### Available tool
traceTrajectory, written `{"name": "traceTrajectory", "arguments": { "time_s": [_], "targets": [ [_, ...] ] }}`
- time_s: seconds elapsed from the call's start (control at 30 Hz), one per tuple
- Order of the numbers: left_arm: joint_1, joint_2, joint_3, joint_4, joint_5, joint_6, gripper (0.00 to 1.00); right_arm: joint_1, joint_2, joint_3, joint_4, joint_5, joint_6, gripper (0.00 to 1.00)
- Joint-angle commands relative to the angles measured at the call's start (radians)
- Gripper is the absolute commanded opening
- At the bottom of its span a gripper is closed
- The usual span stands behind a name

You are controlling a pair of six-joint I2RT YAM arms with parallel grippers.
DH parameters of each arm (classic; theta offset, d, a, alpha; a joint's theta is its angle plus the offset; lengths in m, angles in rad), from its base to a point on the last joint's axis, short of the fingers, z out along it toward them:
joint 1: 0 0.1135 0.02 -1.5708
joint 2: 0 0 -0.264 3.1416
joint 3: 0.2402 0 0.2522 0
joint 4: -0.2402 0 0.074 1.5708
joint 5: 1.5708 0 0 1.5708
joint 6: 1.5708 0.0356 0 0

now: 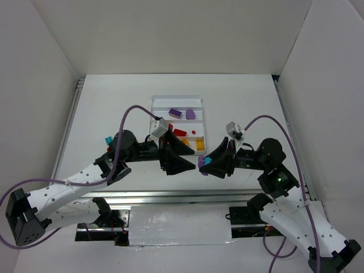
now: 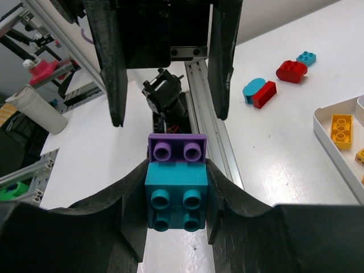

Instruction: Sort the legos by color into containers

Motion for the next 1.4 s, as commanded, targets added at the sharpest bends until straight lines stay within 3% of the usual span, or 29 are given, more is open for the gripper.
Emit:
{"name": "traceTrajectory", "arguments": {
  "time_s": [0.0,0.53,0.83,0.9,0.93,0.97,1.07,1.17,1.37],
  "targets": [
    [-0.005,-0.012,0.028,0.089,0.051,0.01,0.76,0.004,0.009,0.015,0.02,0.011,-0.001,0.0],
    [-0.008,0.067,0.049,0.128,0.082,-0.017,0.66,0.013,0.078,0.042,0.153,-0.054,0.07,0.0],
    [-0.008,0.049,0.049,0.115,0.079,-0.005,0.19,0.023,0.1,0.033,0.15,-0.058,0.056,0.0],
    [-0.008,0.05,0.055,0.117,0.093,-0.005,0.12,0.024,0.098,0.029,0.161,-0.077,0.056,0.08],
    [-0.009,0.053,0.054,0.126,0.099,-0.005,0.0,0.024,0.098,0.021,0.165,-0.089,0.058,0.17],
    [-0.009,0.052,0.051,0.129,0.102,-0.008,0.0,0.026,0.094,0.019,0.159,-0.107,0.052,0.37],
    [-0.009,0.041,0.043,0.128,0.088,-0.002,0.0,0.023,0.085,0.025,0.123,-0.141,0.023,0.63],
    [-0.008,0.029,0.04,0.109,0.076,0.015,0.0,0.026,0.066,0.041,0.046,-0.153,-0.033,0.73],
    [-0.009,0.011,0.042,0.062,0.103,0.059,0.0,0.023,-0.02,0.049,-0.045,-0.025,-0.074,0.75]
  ]
}}
